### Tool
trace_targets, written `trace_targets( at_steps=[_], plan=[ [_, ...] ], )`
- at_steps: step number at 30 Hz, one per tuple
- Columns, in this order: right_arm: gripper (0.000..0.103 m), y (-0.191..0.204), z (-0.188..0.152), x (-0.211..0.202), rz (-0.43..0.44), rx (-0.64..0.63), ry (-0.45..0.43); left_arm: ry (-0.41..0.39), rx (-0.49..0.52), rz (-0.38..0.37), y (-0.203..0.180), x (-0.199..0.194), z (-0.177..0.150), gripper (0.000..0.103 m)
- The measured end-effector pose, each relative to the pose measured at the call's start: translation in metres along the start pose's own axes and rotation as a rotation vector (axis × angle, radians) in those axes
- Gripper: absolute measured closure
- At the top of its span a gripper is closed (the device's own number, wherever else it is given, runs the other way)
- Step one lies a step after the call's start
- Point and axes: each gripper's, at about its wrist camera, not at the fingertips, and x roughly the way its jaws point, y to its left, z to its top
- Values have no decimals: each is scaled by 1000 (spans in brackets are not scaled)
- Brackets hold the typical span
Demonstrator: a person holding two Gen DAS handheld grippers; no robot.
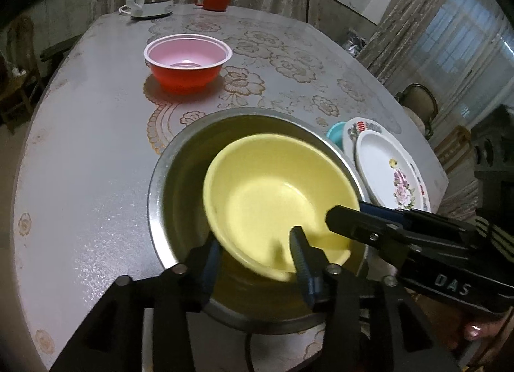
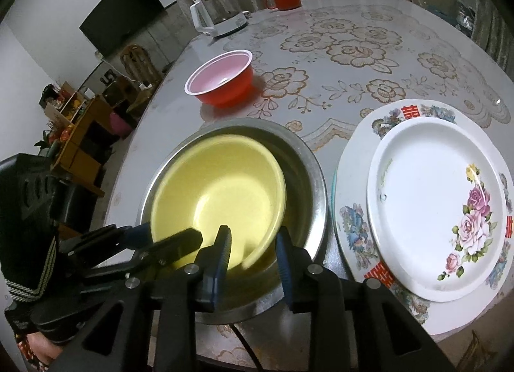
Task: Organize plates and bowls
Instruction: 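Lower the yellow bowl into the steel basin with both grippers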
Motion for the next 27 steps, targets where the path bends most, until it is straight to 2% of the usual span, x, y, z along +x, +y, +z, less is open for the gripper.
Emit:
trace_targets(
  at_steps=[5,19,23,27],
  plan=[
    [72,-2,3,0,-14,14,-5,-6,7,-5,-2,-4,2,46],
    [69,-5,4,0,17,41,-11,-36,9,-5,-2,-16,4,45],
    [67,-3,6,0,23,42,-15,-67,9,0,-1,-25,7,36],
    [67,-3,7,1,53,49,-17,-83,-16,1,5,-31,9,34]
  ],
)
